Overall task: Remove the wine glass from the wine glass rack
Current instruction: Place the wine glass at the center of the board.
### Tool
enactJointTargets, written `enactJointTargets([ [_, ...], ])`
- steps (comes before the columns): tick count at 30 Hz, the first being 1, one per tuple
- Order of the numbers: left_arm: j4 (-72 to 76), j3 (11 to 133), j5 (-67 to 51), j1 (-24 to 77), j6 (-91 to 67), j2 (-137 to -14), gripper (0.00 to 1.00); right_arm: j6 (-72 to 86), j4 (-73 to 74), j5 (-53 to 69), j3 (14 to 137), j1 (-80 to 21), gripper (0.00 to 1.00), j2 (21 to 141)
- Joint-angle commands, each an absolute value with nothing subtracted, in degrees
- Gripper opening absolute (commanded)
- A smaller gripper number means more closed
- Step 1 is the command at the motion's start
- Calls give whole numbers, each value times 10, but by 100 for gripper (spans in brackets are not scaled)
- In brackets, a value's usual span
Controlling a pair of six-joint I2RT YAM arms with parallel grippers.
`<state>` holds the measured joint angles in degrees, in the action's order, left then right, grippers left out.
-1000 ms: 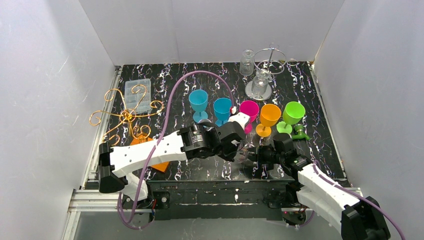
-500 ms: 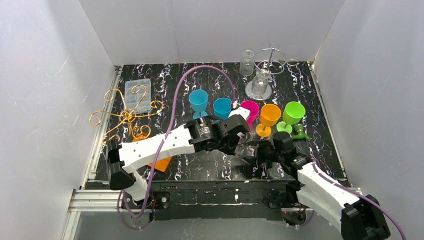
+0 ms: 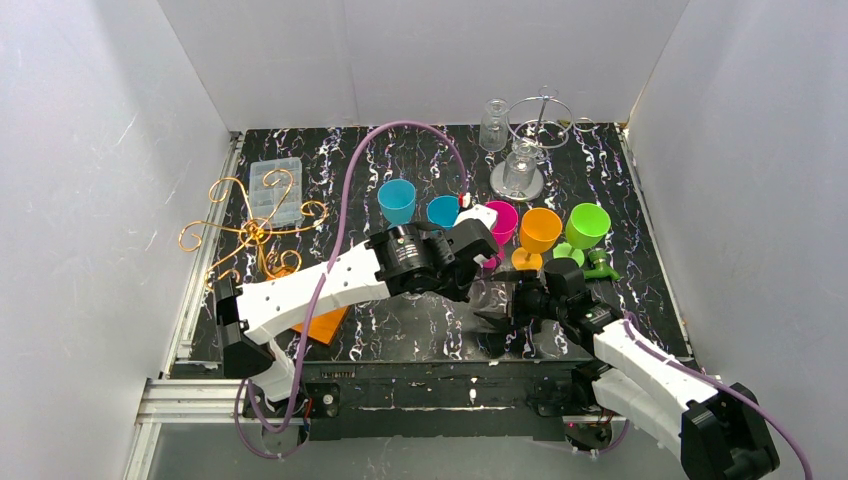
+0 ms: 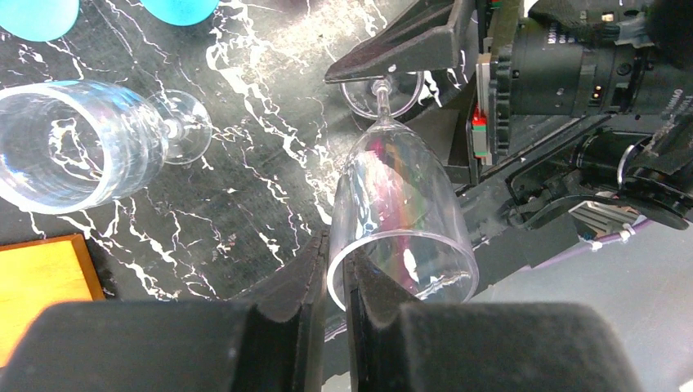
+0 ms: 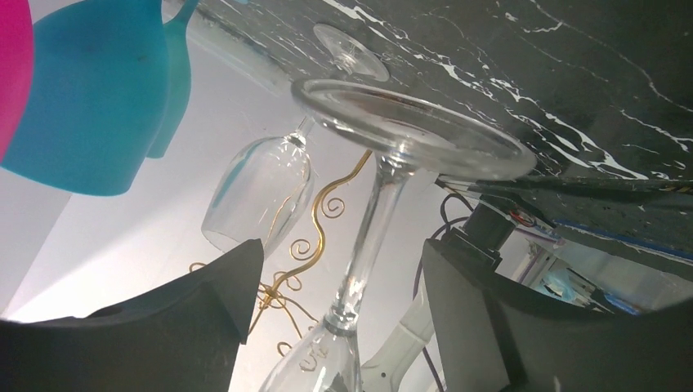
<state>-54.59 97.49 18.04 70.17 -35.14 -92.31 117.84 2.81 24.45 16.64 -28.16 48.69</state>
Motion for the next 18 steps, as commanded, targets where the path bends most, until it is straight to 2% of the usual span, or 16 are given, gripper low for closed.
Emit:
enactJointTargets([
  [1, -575, 1004, 203, 690, -348, -928, 2, 1167, 23, 238, 194, -284, 81, 488],
  [4, -590, 1016, 207, 685, -345, -933, 2, 1162, 28, 237, 198, -283, 88, 486],
  [7, -605, 1025, 210, 678, -338, -937, 2, 1157, 34, 236, 202, -283, 90, 484],
  [12, -637, 1049, 205, 662, -325, -946, 2, 1148, 53, 226, 219, -283, 98, 477],
  [18, -666, 1063, 191, 646, -310, -959, 2, 1139, 73, 219, 232, -283, 98, 473],
])
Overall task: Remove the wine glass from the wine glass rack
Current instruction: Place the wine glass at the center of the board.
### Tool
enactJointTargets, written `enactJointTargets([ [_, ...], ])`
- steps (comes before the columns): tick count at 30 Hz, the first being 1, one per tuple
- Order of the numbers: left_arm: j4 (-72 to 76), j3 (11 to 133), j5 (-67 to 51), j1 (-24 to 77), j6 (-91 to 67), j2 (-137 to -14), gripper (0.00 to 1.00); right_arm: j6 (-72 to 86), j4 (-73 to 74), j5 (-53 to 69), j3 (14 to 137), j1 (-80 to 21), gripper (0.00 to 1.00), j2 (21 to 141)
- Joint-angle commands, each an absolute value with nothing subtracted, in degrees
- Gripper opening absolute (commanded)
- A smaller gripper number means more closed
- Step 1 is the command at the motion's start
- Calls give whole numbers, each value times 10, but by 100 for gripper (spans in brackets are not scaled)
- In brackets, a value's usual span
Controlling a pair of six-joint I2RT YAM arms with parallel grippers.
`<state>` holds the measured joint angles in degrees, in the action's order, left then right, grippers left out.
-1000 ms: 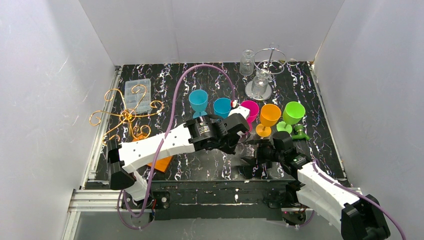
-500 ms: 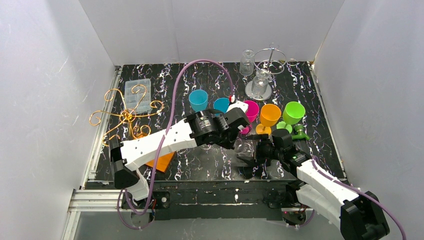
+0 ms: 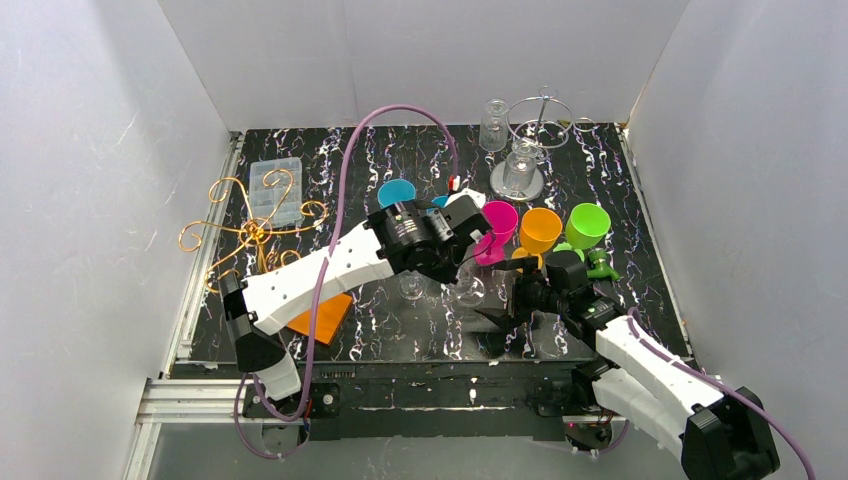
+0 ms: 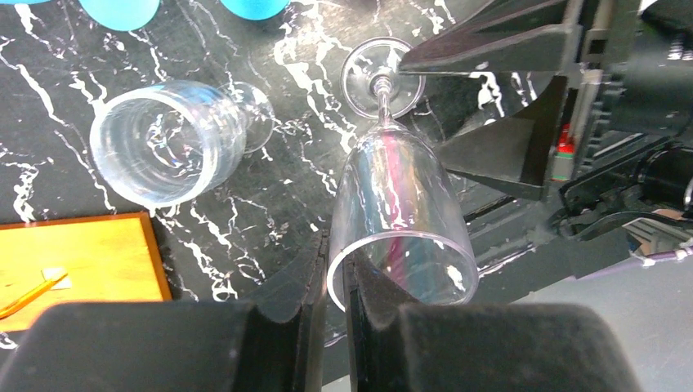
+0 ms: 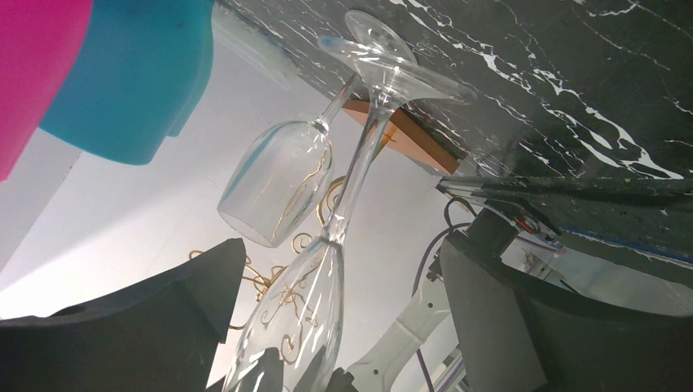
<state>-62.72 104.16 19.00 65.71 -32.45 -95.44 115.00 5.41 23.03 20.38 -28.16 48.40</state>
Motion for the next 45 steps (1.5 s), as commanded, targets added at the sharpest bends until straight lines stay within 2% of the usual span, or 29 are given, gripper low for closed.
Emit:
enactJointTargets([
  [1, -669, 1065, 189, 643, -308, -961, 2, 1138, 75, 218, 232, -283, 98, 472],
  [22, -694, 1092, 163, 614, -282, -1020, 6, 1124, 93, 206, 231, -283, 98, 452],
  [27, -694, 1101, 163, 614, -283, -1030, 13, 1121, 92, 203, 229, -283, 98, 453],
  [31, -694, 1111, 162, 614, -283, -1034, 25, 1120, 94, 203, 229, -283, 98, 452],
  [36, -695, 1127, 159, 614, -283, -1037, 35, 1117, 97, 202, 233, -283, 98, 451],
  [45, -695, 1135, 155, 614, -283, -1033, 44, 1109, 116, 195, 246, -283, 99, 446],
])
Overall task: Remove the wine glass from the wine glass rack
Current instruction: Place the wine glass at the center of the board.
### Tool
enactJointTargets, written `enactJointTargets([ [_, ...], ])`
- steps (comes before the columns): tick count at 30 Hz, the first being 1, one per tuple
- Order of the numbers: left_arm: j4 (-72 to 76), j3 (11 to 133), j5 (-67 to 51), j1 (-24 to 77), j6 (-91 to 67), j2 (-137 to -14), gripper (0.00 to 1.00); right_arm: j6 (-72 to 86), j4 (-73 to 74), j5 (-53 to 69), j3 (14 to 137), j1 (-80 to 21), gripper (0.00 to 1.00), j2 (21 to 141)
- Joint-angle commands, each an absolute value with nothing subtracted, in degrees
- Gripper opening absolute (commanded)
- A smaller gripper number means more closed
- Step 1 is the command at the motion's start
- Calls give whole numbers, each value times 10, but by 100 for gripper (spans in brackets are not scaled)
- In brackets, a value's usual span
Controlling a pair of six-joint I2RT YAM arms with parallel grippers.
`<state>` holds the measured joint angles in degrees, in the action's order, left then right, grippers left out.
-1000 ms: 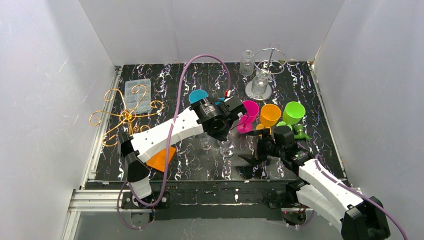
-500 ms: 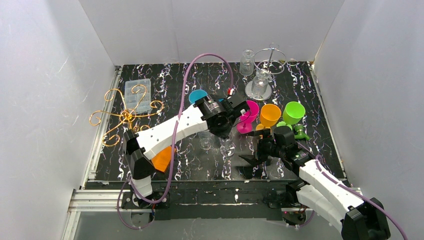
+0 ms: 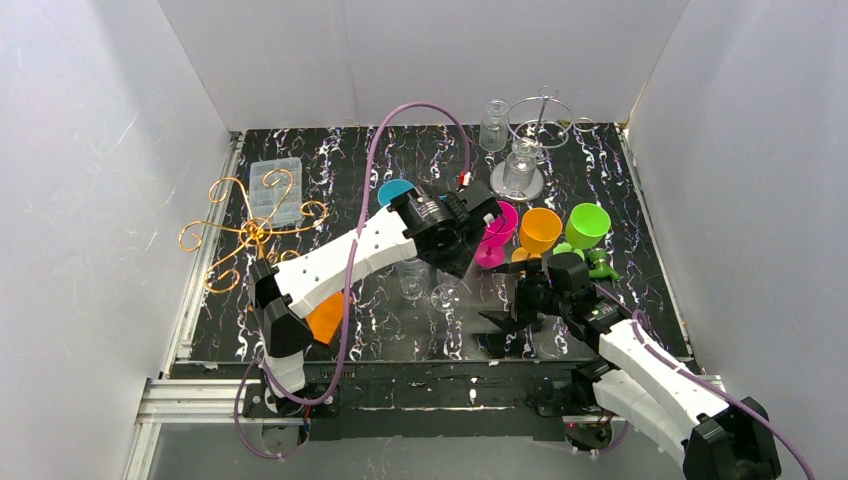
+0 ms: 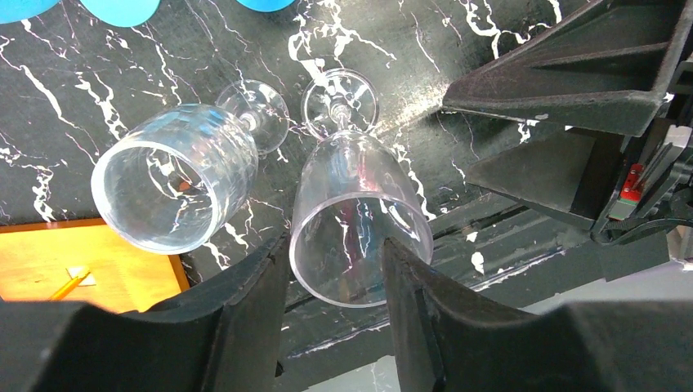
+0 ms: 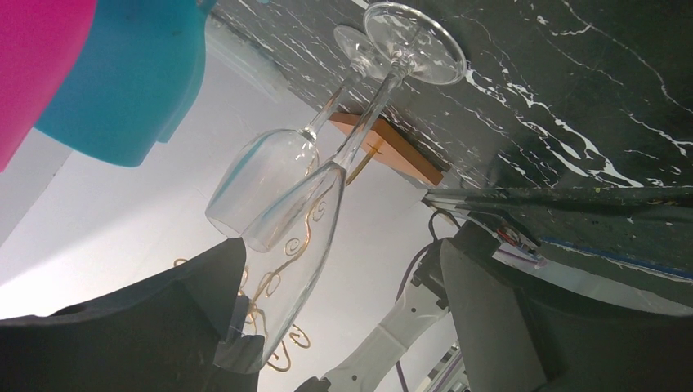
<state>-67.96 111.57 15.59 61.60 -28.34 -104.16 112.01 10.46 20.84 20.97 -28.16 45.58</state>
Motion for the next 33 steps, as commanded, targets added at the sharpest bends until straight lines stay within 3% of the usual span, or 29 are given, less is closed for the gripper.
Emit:
enactJointTargets([
  [1, -694, 1135, 155, 614, -283, -1032, 45, 1107, 122, 194, 248, -283, 98, 446],
  [15, -676, 1113, 168, 613, -282, -1004, 56, 1078, 191, 169, 292, -283, 98, 427],
  [33, -629, 1026, 182, 601, -289, -930, 57, 998, 285, 127, 386, -283, 98, 452],
])
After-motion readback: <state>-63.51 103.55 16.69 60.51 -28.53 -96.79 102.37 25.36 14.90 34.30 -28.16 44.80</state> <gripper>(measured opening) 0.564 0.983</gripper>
